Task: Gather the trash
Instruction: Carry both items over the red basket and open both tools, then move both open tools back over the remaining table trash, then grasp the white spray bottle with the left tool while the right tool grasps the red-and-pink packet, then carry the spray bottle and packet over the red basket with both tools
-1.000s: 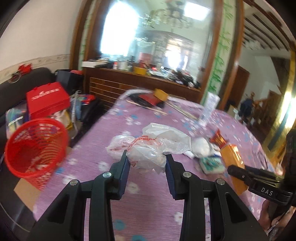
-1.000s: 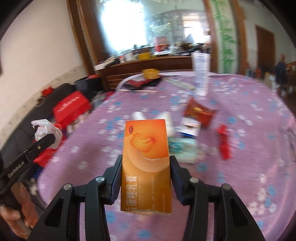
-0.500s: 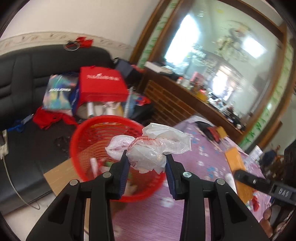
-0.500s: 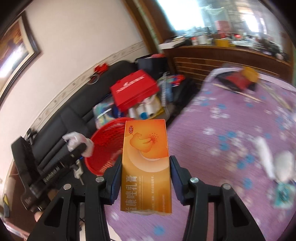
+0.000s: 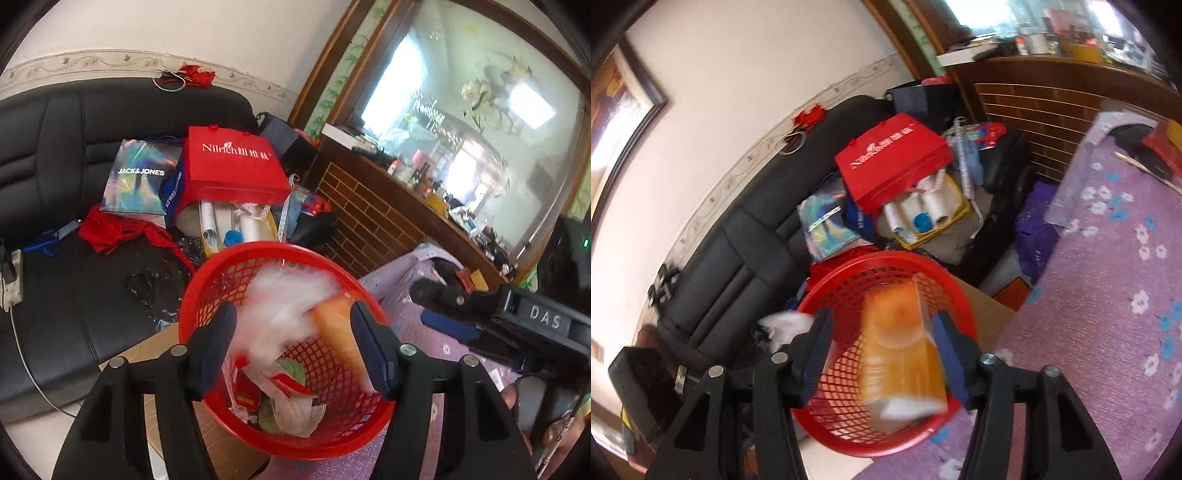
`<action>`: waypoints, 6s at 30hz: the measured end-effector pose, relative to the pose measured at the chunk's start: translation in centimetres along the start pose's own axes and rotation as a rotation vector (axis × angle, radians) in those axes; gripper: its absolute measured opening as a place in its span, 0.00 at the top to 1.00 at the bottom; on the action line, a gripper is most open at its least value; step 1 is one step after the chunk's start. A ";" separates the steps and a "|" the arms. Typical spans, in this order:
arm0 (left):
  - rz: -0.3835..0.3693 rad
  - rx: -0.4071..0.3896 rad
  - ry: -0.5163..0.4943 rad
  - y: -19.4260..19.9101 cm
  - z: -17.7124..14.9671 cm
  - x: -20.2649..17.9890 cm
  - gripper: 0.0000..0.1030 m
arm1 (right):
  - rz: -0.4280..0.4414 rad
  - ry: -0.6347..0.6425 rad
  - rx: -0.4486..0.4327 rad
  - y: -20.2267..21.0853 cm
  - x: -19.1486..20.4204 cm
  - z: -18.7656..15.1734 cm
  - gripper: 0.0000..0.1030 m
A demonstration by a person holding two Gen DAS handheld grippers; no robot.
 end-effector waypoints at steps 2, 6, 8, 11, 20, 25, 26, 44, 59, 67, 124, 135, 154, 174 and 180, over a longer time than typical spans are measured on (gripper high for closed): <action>-0.008 -0.001 -0.008 0.5 -0.4 -0.3 0.39 | 0.011 -0.010 -0.012 1.0 -0.6 -0.1 0.41; -0.045 0.003 -0.017 1.3 -1.1 -1.7 0.39 | -0.036 -0.012 -0.068 5.6 -3.0 -1.6 0.41; -0.067 0.006 -0.032 1.8 -1.8 -3.0 0.39 | -0.060 -0.015 -0.083 7.9 -4.2 -3.0 0.41; -0.122 0.028 -0.082 2.5 -3.3 -6.2 0.39 | -0.094 -0.034 -0.101 11.7 -6.5 -5.8 0.41; -0.284 0.154 -0.322 3.5 -10.8 -20.5 0.39 | -0.304 -0.122 -0.268 25.7 -17.0 -12.7 0.41; -0.348 0.190 -0.425 2.6 -13.8 -27.4 0.39 | -0.414 -0.279 -0.421 33.4 -25.0 -14.2 0.39; -0.361 0.194 -0.428 2.3 -14.1 -28.4 0.39 | -0.411 -0.299 -0.440 34.2 -26.0 -14.3 0.39; -0.293 0.345 -0.496 -4.7 -17.0 -34.8 0.39 | -0.589 -0.389 -0.588 37.7 -32.6 -15.8 0.40; -0.214 0.470 -0.545 -7.5 -16.8 -36.3 0.39 | -0.615 -0.532 -0.476 36.0 -37.3 -16.0 0.40; -0.194 0.518 -0.539 -7.5 -17.2 -36.5 0.39 | -0.631 -0.505 -0.399 36.8 -36.4 -15.2 0.40; -0.153 0.759 -0.402 -15.2 -20.2 -39.2 0.53 | -0.785 -0.579 -0.241 39.6 -26.2 -16.6 0.68; -0.030 0.639 -0.515 -12.3 -20.8 -37.0 0.72 | -0.620 -0.479 -0.163 38.6 -28.7 -15.1 0.68; -0.206 0.510 -0.580 -2.7 -13.5 -28.0 0.72 | -0.649 -0.361 -0.129 29.7 -20.3 -8.9 0.68; -0.200 0.454 -0.517 -0.7 -8.1 -23.2 0.72 | -0.567 -0.328 -0.115 26.0 -14.7 -7.5 0.68; -0.178 0.438 -0.518 -0.4 -8.1 -23.0 0.72 | -0.560 -0.302 -0.089 25.3 -14.4 -7.5 0.68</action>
Point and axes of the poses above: each gripper's, at about its wrist camera, not at the fingertips, and y roughly against the way its jaws point, x to its left, z to its top, the point moved 7 cm from there along -y, roughly the way its jaws point
